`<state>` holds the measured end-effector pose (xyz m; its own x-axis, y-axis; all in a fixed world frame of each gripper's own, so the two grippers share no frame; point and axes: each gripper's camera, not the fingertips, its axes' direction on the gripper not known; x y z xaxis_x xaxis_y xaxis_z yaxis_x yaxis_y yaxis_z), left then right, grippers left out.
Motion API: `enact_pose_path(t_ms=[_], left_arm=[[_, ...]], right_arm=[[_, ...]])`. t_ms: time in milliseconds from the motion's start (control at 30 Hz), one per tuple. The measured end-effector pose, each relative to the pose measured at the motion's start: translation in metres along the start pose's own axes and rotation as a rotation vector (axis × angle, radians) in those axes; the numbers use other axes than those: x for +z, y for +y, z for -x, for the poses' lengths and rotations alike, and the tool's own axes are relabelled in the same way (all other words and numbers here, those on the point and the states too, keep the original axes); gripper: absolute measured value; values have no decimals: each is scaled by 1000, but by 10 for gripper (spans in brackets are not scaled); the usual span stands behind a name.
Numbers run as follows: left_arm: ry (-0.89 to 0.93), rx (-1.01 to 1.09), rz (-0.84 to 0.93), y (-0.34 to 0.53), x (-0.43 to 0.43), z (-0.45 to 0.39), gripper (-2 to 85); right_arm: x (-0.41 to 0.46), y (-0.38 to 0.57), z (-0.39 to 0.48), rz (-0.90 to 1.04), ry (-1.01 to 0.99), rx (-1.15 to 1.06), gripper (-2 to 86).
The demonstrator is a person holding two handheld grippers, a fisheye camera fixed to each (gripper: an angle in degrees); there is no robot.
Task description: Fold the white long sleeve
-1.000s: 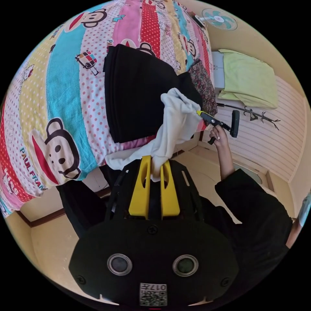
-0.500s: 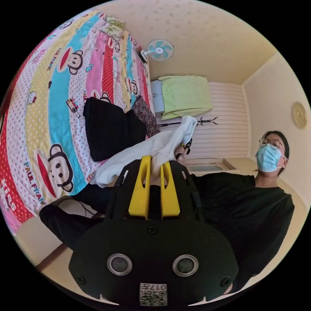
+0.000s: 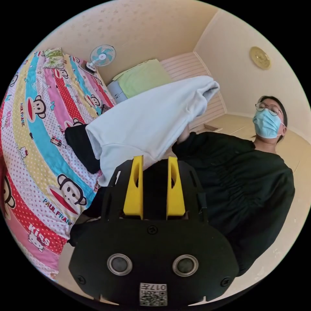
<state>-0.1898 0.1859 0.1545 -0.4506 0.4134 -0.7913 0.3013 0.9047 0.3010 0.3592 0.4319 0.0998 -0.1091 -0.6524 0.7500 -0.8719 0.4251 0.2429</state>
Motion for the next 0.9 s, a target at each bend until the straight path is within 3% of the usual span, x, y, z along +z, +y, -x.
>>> enact_pose_path(t_ms=[67,267,433,533,633,700,767,900], left_arm=[[-146,4,0,0,20,-8,101],[-231,169,20,-28,58,-70,157],[-282,371,-38,-39,62,-151,188],[-434,450,-71,-35,71,-194,175],[-616,436,-236,-17,46,-220,62],[-590,405,-305,-6,10,-225,51],[-500,289,-499,19,-61,-224,48],[-464,280,-723,60,-144,-255,46]], right_arm=[[30,-1,5,45,-12,-2,31],[84,-5,36,-35,11,-57,32],[138,-14,88,4,250,-257,34],[167,-10,110,-37,413,-312,34],[171,-4,118,-143,594,-294,35],[170,-1,125,-158,786,-368,36],[165,2,124,-125,922,-389,36],[142,19,105,29,703,-262,35]])
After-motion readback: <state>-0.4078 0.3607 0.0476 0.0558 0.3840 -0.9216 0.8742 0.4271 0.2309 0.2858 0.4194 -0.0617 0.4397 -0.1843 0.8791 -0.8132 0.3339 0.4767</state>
